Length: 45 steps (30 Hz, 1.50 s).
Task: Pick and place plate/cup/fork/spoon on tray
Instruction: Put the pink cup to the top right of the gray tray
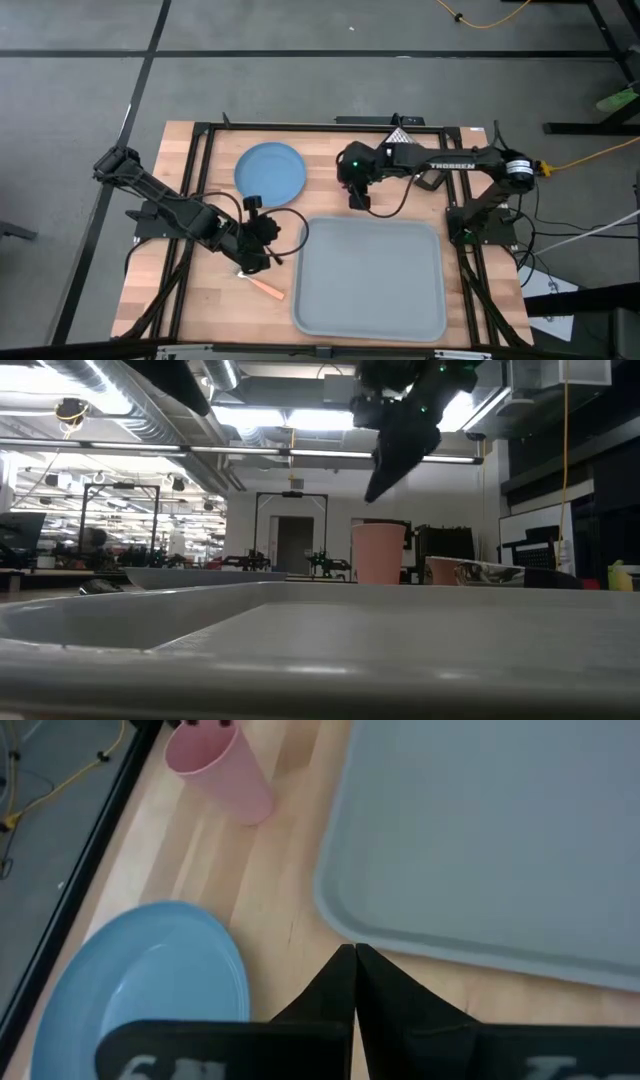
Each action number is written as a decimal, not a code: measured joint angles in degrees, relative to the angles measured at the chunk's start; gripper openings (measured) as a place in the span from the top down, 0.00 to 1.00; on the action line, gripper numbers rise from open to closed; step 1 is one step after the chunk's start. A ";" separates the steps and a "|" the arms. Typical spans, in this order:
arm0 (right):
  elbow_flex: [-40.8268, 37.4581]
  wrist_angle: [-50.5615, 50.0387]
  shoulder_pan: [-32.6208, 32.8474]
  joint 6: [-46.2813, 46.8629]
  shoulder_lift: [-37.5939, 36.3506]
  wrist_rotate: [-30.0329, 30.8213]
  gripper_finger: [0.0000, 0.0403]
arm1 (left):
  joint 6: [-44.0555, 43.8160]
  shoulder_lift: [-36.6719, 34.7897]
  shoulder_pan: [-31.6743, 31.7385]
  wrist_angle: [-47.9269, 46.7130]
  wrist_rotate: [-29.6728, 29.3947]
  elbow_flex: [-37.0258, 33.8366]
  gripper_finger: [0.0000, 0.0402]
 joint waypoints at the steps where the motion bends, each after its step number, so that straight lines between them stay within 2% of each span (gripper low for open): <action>1: -0.01 -0.72 0.00 -0.44 0.56 -0.01 0.67 | 0.00 0.00 0.00 -0.04 0.02 0.00 1.00; 7: -0.02 -1.00 0.00 -0.64 3.32 1.55 0.67 | 0.00 0.00 0.00 -0.14 0.01 0.00 1.00; 12: -0.02 -1.48 -0.42 -0.40 5.07 6.26 0.67 | 0.00 0.00 -0.09 -0.33 0.02 0.00 1.00; 22: -0.04 -2.70 -1.97 6.75 8.64 6.76 0.68 | 0.00 0.00 -0.07 -0.39 0.28 0.00 1.00; 25: -0.04 -2.91 -1.93 10.59 9.37 9.33 0.76 | -0.02 0.00 -0.07 -0.37 0.28 0.00 1.00; 28: -0.05 -3.71 -0.55 14.50 9.44 13.62 0.93 | -0.04 0.00 -0.07 -0.36 0.28 0.00 1.00; 31: -0.11 -6.70 2.65 18.51 7.68 19.22 0.98 | -0.15 0.00 -0.07 -0.35 0.28 0.00 1.00; 35: -0.07 -16.30 8.99 28.10 2.16 20.43 0.99 | -0.45 0.00 -0.07 -0.36 0.27 0.00 1.00; 45: 0.00 -32.62 33.97 70.13 -11.44 20.89 0.99 | -0.42 0.00 -0.07 -0.84 0.26 -0.02 1.00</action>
